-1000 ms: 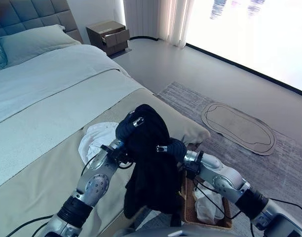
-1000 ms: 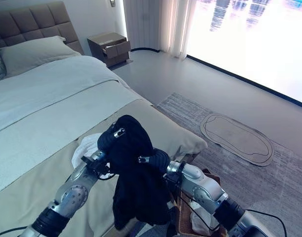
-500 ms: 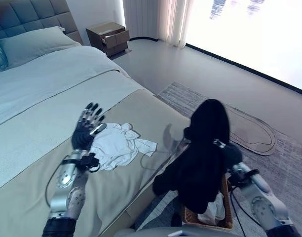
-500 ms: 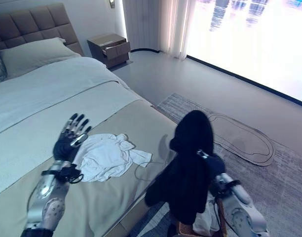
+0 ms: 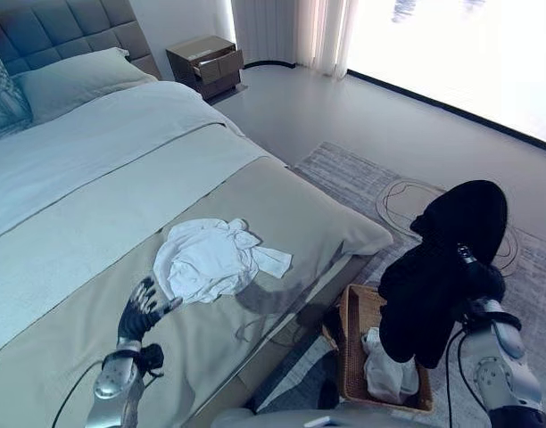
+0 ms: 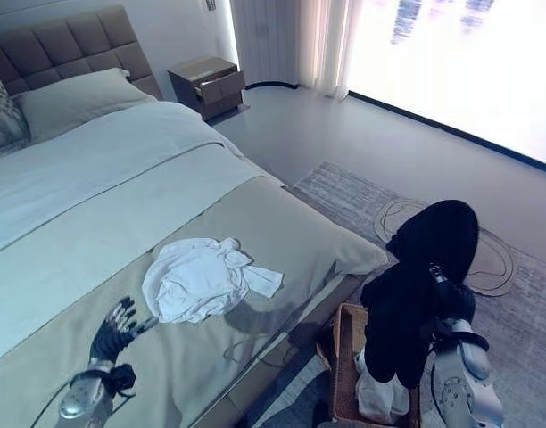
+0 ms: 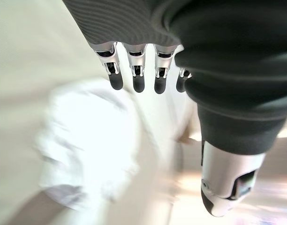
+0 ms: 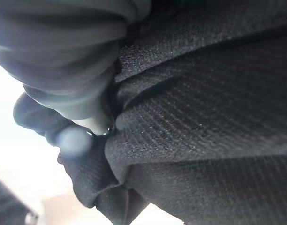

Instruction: Pick up clothes into the bucket

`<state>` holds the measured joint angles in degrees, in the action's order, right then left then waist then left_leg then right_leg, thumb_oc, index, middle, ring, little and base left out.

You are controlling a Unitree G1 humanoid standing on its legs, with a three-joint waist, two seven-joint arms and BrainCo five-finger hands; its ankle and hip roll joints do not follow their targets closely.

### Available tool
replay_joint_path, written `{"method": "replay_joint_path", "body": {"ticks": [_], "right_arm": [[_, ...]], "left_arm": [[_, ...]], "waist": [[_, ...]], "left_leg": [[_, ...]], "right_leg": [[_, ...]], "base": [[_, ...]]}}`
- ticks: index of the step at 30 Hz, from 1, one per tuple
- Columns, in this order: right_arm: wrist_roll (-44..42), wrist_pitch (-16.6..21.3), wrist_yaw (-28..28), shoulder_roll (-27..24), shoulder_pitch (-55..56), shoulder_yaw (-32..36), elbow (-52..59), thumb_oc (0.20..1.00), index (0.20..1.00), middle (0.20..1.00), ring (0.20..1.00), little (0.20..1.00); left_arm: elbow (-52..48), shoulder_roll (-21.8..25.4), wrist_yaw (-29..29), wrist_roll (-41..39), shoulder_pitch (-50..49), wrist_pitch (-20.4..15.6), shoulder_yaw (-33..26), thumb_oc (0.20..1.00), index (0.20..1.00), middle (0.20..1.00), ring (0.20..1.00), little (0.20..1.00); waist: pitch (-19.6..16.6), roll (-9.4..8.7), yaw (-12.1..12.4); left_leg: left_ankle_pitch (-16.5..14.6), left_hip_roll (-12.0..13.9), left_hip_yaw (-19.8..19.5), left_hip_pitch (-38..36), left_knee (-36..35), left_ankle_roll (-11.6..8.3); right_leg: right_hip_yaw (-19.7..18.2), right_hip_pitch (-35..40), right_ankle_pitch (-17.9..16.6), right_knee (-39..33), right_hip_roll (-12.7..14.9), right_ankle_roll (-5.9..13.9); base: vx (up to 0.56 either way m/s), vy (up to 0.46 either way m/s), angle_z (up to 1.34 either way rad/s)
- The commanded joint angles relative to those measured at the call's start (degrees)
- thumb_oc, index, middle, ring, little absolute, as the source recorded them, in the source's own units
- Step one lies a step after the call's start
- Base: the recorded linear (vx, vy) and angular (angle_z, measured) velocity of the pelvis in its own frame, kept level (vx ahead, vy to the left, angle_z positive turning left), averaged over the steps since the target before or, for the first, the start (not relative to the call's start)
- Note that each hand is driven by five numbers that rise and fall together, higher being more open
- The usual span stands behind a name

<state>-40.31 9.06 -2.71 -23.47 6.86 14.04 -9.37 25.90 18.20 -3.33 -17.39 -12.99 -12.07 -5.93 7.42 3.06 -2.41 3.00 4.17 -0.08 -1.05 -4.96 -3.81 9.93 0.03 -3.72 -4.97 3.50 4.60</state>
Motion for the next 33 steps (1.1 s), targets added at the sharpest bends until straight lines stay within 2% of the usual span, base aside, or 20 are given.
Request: {"method": "replay_joint_path", "body": {"ticks": [1, 6, 9, 11, 12, 17, 20, 21, 24, 25, 26, 30, 33], "right_arm": [[4.87, 6.39, -6.4, -2.65, -8.32, 3.79, -1.18, 0.2, 0.2, 0.2, 0.2, 0.2], [7.47, 6.9, -13.95, -5.64, -13.57, 2.53, -10.11, 0.2, 0.2, 0.2, 0.2, 0.2], [8.6, 6.95, -16.62, -7.01, -15.29, 2.15, -13.29, 0.2, 0.2, 0.2, 0.2, 0.2], [10.28, 6.97, -19.72, -8.74, -19.12, 0.66, -18.65, 0.2, 0.2, 0.2, 0.2, 0.2], [10.19, 7.11, -19.67, -8.93, -19.44, 0.54, -18.98, 0.2, 0.2, 0.2, 0.2, 0.2], [12.75, 5.94, -22.2, -13.8, -27.95, -4.56, -29.39, 0.2, 0.2, 0.2, 0.2, 0.2], [12.49, 5.54, -22.57, -14.78, -30.76, -6.48, -31.61, 0.2, 0.2, 0.2, 0.2, 0.2], [11.79, 5.46, -22.66, -15.56, -33.2, -8.19, -34.33, 0.2, 0.2, 0.2, 0.2, 0.2], [11.95, 4.99, -22.73, -17.11, -36.07, -10.23, -37.53, 0.2, 0.2, 0.2, 0.2, 0.2], [12.14, 4.23, -23.57, -18.12, -38.2, -11.81, -40.57, 0.2, 0.2, 0.2, 0.2, 0.2], [12.1, 4.26, -23.53, -18.19, -38.38, -11.91, -40.72, 0.2, 0.2, 0.2, 0.2, 0.2], [14.09, 2.87, -25.48, -20.31, -43.35, -15.32, -45.45, 0.2, 0.2, 0.2, 0.2, 0.2], [14.72, 2.44, -26.32, -21.22, -45.12, -16.51, -46.84, 0.2, 0.2, 0.2, 0.2, 0.2]], "left_arm": [[5.81, 1.16, -5.29, 3.32, 4.04, -1.32, -1.07, 1.0, 1.0, 1.0, 1.0, 1.0], [17.39, -1.95, -9.89, 3.33, 6.7, -0.51, 4.5, 1.0, 1.0, 1.0, 1.0, 1.0], [17.87, -3.04, -10.44, 2.39, 6.49, -0.67, 6.68, 1.0, 1.0, 1.0, 1.0, 1.0], [20.2, -4.28, -11.4, 1.52, 6.69, -0.8, 9.94, 1.0, 1.0, 1.0, 1.0, 1.0], [20.28, -4.39, -11.41, 1.5, 6.85, -0.84, 9.9, 1.0, 1.0, 1.0, 1.0, 1.0], [20.86, -4.83, -12.72, 0.69, 8.11, -1.36, 14.46, 1.0, 1.0, 1.0, 1.0, 1.0], [20.14, -4.72, -13.33, -0.42, 8.7, -1.71, 15.31, 1.0, 1.0, 1.0, 1.0, 1.0], [19.33, -4.64, -13.69, -1.75, 8.88, -2.29, 16.08, 1.0, 1.0, 1.0, 1.0, 1.0], [18.44, -4.5, -14.16, -2.95, 9.09, -2.83, 16.86, 1.0, 1.0, 1.0, 1.0, 1.0], [17.79, -4.31, -14.7, -3.93, 9.18, -3.01, 17.92, 1.0, 1.0, 1.0, 1.0, 1.0], [17.78, -4.36, -14.71, -3.95, 9.22, -3.01, 17.89, 1.0, 1.0, 1.0, 1.0, 1.0], [15.25, -4.52, -16.38, -5.97, 10.08, -3.92, 20.04, 1.0, 1.0, 1.0, 1.0, 1.0], [14.02, -4.66, -16.9, -6.55, 10.46, -4.24, 20.8, 1.0, 1.0, 1.0, 1.0, 1.0]], "waist": [[3.95, -1.85, -0.72], [9.51, 1.0, -1.02], [11.14, 1.87, -1.02], [14.55, 2.82, -1.36], [14.47, 2.87, -1.25], [20.69, 4.08, -1.24], [22.37, 4.22, -1.19], [22.37, 4.31, -0.85], [22.37, 4.56, -0.39], [22.37, 4.97, -0.02], [22.37, 4.99, -0.04], [22.37, 5.4, 0.5], [22.37, 5.57, 0.59]], "left_leg": [[-4.34, -3.3, 0.6, 2.2, 5.81, 1.11], [-4.74, -5.29, 1.42, 8.88, 11.25, 1.74], [-5.33, -5.86, 1.75, 10.84, 13.51, 1.95], [-6.36, -6.19, 2.74, 14.22, 17.45, 2.22], [-6.58, -6.16, 2.92, 14.68, 17.91, 2.24], [-9.26, -5.89, 5.14, 22.6, 27.41, 2.78], [-9.99, -5.55, 5.85, 25.95, 30.38, 2.95], [-10.51, -5.25, 6.34, 29.95, 32.72, 3.09], [-10.85, -5.02, 6.64, 33.81, 34.75, 3.16], [-12.65, -4.82, 6.45, 36.26, 36.5, 2.82], [-12.85, -4.8, 6.47, 36.41, 36.75, 2.82], [-12.31, -4.75, 6.39, 42.13, 37.71, 2.66], [-11.91, -4.78, 6.5, 43.58, 37.34, 2.54]], "right_leg": [[-0.35, -3.32, 5.5, 9.19, 2.29, 0.9], [-2.24, -11.22, 5.69, 15.12, 3.95, 0.81], [-3.07, -13.32, 5.93, 16.95, 4.33, 0.73], [-4.6, -17.27, 6.23, 20.37, 5.01, 0.64], [-4.81, -17.79, 6.36, 20.78, 5.0, 0.64], [-7.99, -26.72, 8.02, 28.7, 5.36, -0.04], [-8.72, -30.39, 8.39, 31.28, 5.19, -0.3], [-9.56, -34.37, 8.67, 33.14, 5.03, -0.53], [-10.02, -38.57, 8.91, 35.23, 4.92, -0.77], [-10.51, -41.39, 11.01, 37.76, 4.7, -0.69], [-10.55, -41.56, 11.2, 38.03, 4.7, -0.69], [-10.66, -47.58, 11.24, 39.68, 4.63, -1.02], [-10.7, -49.11, 11.03, 39.5, 4.67, -1.08]], "base": [[-0.24, 0.07, -0.02], [-0.16, 0.069, -0.03], [-0.09, 0.05, -0.17], [-0.15, 0.051, -0.07], [-0.13, 0.029, -0.18], [-0.14, 0.009, -0.15], [-0.12, -0.025, -0.08], [-0.11, -0.042, -0.13], [-0.05, -0.041, -0.17], [0.05, -0.017, -0.05], [0.03, -0.029, 0.02], [-0.03, -0.03, -0.03], [-0.01, -0.008, -0.02]]}}
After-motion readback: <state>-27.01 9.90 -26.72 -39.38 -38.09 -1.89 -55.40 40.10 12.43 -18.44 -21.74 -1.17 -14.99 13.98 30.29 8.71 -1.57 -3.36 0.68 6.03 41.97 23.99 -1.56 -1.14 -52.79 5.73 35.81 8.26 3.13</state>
